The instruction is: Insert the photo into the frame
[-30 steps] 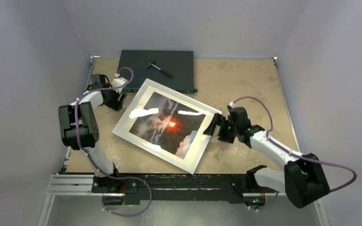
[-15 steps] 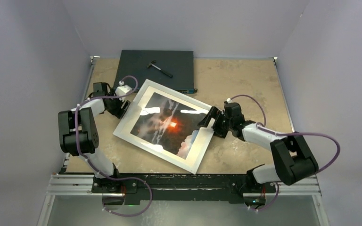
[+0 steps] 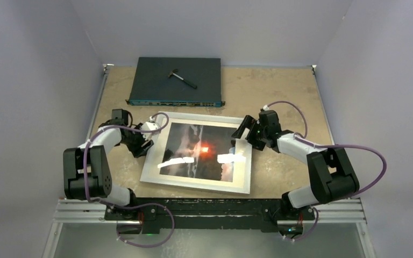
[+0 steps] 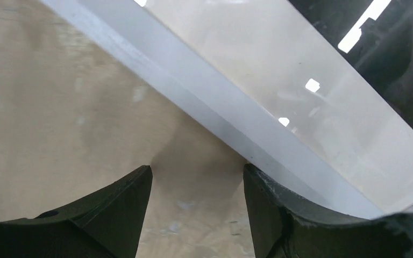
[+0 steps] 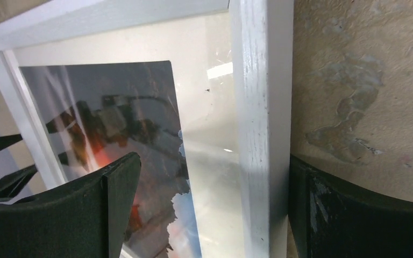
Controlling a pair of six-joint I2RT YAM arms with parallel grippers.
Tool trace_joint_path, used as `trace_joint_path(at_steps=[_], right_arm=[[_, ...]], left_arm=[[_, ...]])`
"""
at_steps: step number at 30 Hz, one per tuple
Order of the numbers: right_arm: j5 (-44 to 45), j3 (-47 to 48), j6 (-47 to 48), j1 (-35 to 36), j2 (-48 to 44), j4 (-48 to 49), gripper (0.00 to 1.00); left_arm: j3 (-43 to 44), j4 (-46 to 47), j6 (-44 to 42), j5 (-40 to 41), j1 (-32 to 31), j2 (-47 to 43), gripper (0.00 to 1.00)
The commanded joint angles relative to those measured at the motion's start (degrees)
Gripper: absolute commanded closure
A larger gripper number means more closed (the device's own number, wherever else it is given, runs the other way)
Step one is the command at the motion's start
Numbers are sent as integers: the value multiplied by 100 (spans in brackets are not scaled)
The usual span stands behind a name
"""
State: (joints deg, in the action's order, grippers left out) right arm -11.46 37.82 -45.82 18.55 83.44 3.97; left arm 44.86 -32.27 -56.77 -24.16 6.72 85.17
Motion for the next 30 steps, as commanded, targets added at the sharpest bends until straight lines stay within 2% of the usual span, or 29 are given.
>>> trace_joint_path(at_steps=[1, 5, 10, 16, 20, 23, 27, 30], right_arm=[[-111, 139, 98, 21, -160, -5, 1], [-103, 223, 98, -37, -115, 39, 1], [41, 555, 244, -175, 201, -57, 1], [910, 842, 563, -235, 335, -590, 1], [1106, 802, 666, -233, 297, -817, 1], [1138, 727, 743, -237, 225, -963, 1], [1733, 939, 934, -236, 158, -1366, 1], [2304, 1175, 1107, -281, -157, -1527, 1]], left_arm=[[-249, -896, -669, -721, -165, -311, 38], [-373, -666, -473, -758, -328, -365, 38], [-363, 76, 220, -649, -762, -232, 39], [-137, 324, 641, -536, -1011, 18, 40], [-116, 175, 693, -204, -920, -95, 27], [130, -153, 645, -385, -454, -193, 9], [788, -545, 1021, -623, -34, -282, 4], [1176, -420, 1748, -763, 287, -332, 3]])
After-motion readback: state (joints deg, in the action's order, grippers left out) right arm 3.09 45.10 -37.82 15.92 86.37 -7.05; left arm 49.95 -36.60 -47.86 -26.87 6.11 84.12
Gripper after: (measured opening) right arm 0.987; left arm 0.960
